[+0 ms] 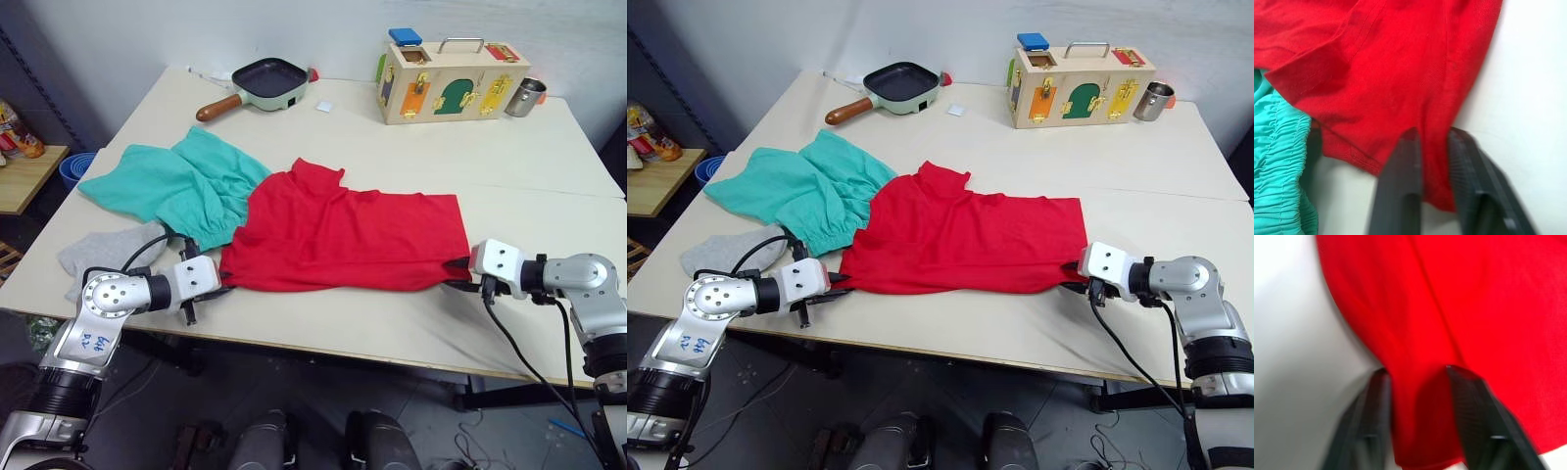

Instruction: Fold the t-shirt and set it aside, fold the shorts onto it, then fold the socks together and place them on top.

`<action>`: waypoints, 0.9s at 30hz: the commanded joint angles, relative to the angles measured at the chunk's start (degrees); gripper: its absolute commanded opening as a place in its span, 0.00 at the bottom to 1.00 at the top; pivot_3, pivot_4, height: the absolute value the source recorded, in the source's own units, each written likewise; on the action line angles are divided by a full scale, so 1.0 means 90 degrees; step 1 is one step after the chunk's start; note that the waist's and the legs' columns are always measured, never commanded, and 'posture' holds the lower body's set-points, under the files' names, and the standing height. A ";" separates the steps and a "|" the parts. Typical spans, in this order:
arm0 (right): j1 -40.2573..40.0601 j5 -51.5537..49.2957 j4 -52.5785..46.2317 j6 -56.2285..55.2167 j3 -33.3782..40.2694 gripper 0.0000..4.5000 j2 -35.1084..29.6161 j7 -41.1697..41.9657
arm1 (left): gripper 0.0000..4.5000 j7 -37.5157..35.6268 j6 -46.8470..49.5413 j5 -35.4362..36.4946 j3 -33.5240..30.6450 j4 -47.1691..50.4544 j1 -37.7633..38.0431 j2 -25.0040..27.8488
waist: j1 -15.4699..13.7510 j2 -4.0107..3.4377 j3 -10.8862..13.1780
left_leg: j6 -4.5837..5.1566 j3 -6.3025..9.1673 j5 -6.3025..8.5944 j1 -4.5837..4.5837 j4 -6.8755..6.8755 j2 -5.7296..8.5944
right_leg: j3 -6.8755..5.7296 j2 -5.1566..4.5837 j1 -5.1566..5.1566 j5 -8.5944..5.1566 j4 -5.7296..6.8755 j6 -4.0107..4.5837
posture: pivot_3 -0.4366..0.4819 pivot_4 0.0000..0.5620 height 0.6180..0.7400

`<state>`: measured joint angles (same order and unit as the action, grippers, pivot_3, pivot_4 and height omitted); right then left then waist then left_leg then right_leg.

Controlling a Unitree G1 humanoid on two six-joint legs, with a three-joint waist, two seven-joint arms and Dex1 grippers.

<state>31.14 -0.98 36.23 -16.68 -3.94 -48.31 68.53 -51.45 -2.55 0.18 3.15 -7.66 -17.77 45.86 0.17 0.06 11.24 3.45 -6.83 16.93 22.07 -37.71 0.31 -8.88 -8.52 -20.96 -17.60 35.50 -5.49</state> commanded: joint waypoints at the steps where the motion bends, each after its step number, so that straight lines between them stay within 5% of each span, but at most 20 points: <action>1: -0.0043 0.0146 0.0498 0.0463 -0.0128 0.00 -0.0148 0.0244 | 0.00 -0.0085 -0.0002 -0.0131 0.0105 -0.0442 -0.0064 0.0016 | -0.0003 0.0000 -0.0001 | 0.0000 0.0000 0.0000 0.0000 0.0000 0.0000 | 0.0000 -0.0001 0.0000 0.0000 0.0001 0.0000 | 0.48 0.27 1.00; 13: -0.0812 -0.0499 -0.0388 0.1717 0.0178 0.00 -0.1154 0.1430 | 0.00 -0.1108 -0.0188 0.0870 0.0108 0.0368 0.0010 -0.0139 | -0.0168 -0.0011 0.0001 | 0.0017 0.0014 0.0014 0.0037 0.0002 0.0001 | -0.0020 0.0002 -0.0010 0.0000 -0.0038 0.0000 | 0.48 0.27 1.00; 27: -0.3982 -0.1665 -0.3049 0.3444 0.1484 0.00 -0.2090 0.1667 | 0.00 -0.1702 -0.0011 0.1146 0.0194 0.1630 0.0974 0.0147 | -0.0188 -0.0017 0.0006 | 0.0016 0.0035 0.0045 0.0042 0.0019 0.0001 | -0.0040 0.0010 0.0019 -0.0004 -0.0103 -0.0008 | 0.48 0.27 1.00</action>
<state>-2.20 -15.72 9.97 12.77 8.64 -66.44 83.13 -65.85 -3.24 9.19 5.47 4.52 -9.96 46.10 -1.52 -0.10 11.29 3.59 -6.49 17.33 22.38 -37.43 0.32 -9.25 -8.42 -20.72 -17.63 34.45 -5.57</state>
